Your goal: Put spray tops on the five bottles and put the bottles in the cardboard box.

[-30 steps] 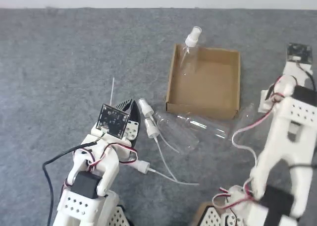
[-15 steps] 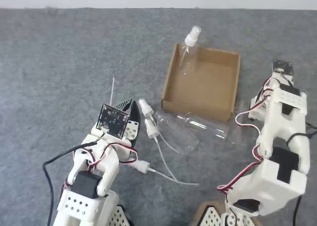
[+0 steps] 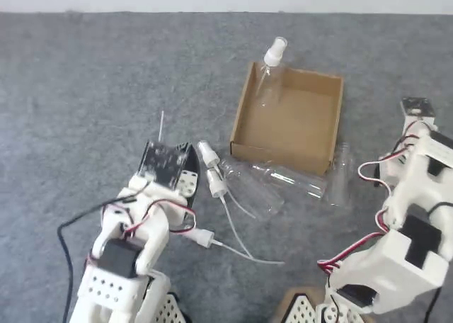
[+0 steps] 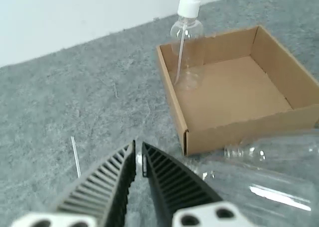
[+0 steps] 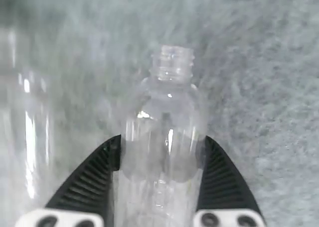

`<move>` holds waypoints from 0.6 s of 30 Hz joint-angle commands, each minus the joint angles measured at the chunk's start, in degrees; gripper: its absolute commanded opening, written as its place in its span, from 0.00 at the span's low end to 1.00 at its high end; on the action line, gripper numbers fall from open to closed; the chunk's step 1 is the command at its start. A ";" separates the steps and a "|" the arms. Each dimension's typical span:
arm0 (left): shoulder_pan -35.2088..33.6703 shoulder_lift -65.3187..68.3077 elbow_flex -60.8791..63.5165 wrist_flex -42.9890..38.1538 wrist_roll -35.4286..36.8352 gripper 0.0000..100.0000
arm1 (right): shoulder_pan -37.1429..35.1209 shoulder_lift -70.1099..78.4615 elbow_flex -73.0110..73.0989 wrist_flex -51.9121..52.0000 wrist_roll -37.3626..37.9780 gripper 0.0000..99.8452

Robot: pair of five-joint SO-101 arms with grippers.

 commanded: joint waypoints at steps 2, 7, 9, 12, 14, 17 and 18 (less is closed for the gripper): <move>-0.18 22.51 -15.16 5.45 -0.88 0.02 | 4.79 -0.57 -0.09 3.91 15.03 0.05; 0.26 38.59 -29.41 23.56 -10.99 0.13 | 9.45 -2.24 2.73 3.56 24.88 0.06; 0.44 40.88 -32.13 30.07 -17.32 0.16 | 10.42 -3.47 3.87 3.47 26.11 0.06; 2.64 40.00 -32.40 38.24 -25.41 0.17 | 11.03 -4.62 4.92 3.47 26.11 0.06; 4.75 38.86 -30.81 41.23 -30.42 0.17 | 10.95 -4.70 5.36 3.47 26.11 0.06; 8.18 38.68 -25.89 39.30 -31.47 0.20 | 10.86 -4.62 5.36 3.47 26.11 0.06; 9.32 38.86 -23.69 37.80 -31.65 0.22 | 10.86 -4.62 5.36 3.47 26.11 0.06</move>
